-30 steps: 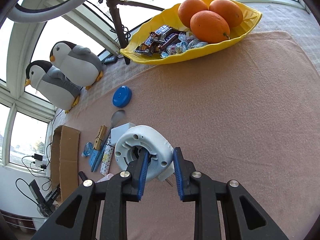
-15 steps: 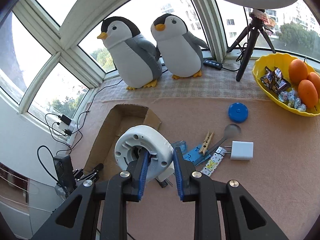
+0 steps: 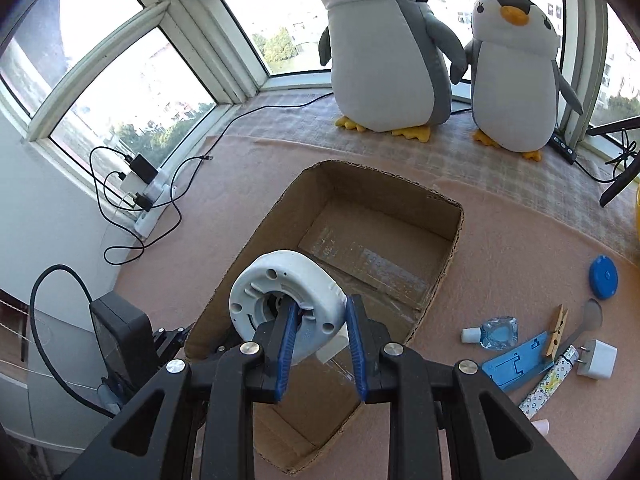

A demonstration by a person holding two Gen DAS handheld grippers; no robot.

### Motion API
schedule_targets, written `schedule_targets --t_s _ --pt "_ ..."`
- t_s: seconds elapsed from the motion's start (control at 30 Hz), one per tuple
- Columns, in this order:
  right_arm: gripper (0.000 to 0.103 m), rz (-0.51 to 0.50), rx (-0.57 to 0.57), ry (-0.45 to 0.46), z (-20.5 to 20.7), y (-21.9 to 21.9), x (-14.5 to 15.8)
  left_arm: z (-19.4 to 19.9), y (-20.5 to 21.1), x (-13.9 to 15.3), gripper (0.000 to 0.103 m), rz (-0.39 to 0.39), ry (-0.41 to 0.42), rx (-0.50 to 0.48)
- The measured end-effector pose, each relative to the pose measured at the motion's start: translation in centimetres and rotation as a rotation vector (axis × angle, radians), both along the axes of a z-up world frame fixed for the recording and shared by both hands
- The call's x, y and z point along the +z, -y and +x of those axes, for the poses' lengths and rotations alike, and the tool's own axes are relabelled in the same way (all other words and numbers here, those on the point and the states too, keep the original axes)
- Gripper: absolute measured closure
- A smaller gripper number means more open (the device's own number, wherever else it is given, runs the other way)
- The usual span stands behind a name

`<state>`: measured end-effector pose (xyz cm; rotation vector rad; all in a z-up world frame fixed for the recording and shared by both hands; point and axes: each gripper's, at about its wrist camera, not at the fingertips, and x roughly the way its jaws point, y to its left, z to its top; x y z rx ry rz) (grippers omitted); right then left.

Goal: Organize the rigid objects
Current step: 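Carry the white plug device with the right gripper into the box and release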

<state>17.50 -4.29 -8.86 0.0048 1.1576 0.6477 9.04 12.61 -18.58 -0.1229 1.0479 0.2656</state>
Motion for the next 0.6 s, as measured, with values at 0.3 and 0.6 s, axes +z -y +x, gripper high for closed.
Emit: schedule_targets --t_s 0.3,0.6 --pt "0.081 -0.075 -0.016 -0.020 2.2 -2.3 -2.6 0.2 0.0 -0.1 0.063 -0.002 0.005 -0.002" --pt "0.050 -0.101 0.017 0.025 2.2 -2.9 -2.3 0.3 0.0 0.0 0.063 0.001 0.006 -0.003"
